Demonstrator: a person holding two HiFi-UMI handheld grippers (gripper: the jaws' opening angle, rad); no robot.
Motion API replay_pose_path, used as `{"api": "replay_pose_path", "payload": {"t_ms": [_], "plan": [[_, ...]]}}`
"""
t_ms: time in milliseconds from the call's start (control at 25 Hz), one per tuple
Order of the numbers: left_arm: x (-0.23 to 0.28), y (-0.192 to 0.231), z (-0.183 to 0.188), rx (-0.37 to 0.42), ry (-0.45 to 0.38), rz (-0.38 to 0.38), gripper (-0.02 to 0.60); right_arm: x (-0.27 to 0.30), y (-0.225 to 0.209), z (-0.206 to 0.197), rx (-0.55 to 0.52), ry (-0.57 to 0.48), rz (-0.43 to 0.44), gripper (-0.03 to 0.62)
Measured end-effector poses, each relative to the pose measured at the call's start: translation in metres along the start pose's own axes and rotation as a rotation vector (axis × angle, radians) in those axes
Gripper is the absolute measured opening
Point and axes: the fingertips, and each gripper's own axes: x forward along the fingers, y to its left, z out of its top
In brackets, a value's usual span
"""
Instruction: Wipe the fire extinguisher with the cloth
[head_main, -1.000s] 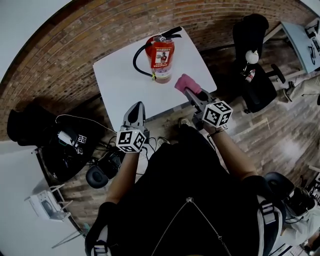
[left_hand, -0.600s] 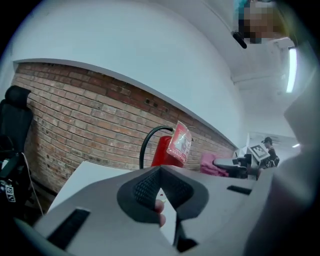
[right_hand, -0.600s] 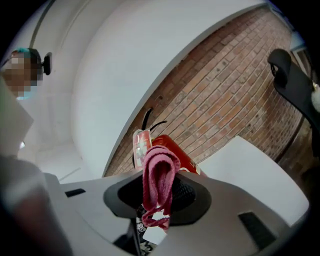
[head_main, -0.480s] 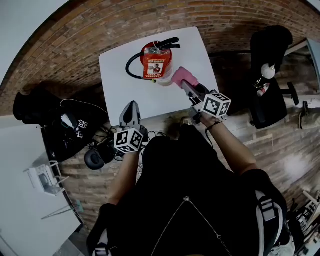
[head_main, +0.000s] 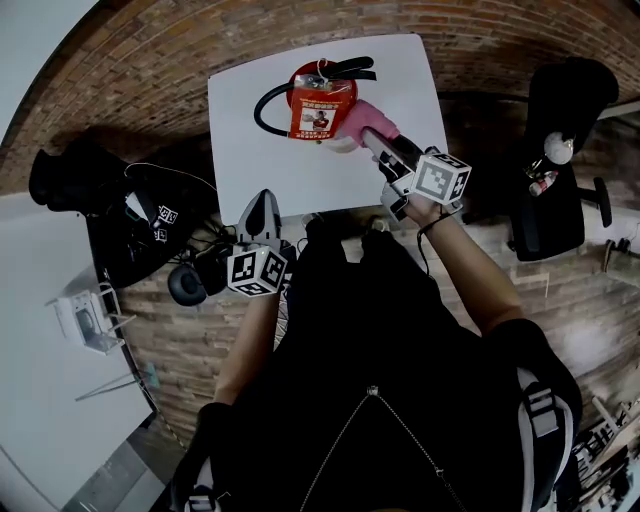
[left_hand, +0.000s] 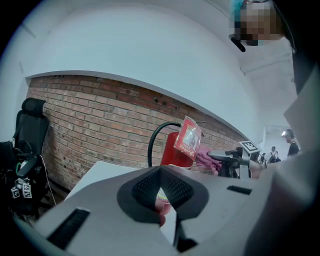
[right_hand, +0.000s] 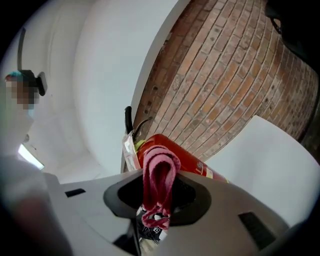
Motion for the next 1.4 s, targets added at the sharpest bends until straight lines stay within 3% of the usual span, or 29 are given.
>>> {"api": "replay_pose_path", "payload": {"t_ms": [280,600,1400], "plan": [[0.007,0.0,-0.002,0.013,0.007,-0.044,0.005,0.005,-0.014,-0.008,0.012,0.013,-0.047,0.117],[0.006,0.009,-0.014,-0.013,0.021,-0.013,0.005,0.009,-0.044,-0.022,0.069,0.029,-0.1,0.117],[-0.003,0.006,-0.023,-0.026,0.032,0.028,0.006,0.012,-0.117,-0.065,0.092,0.099,-0.233,0.117]]}}
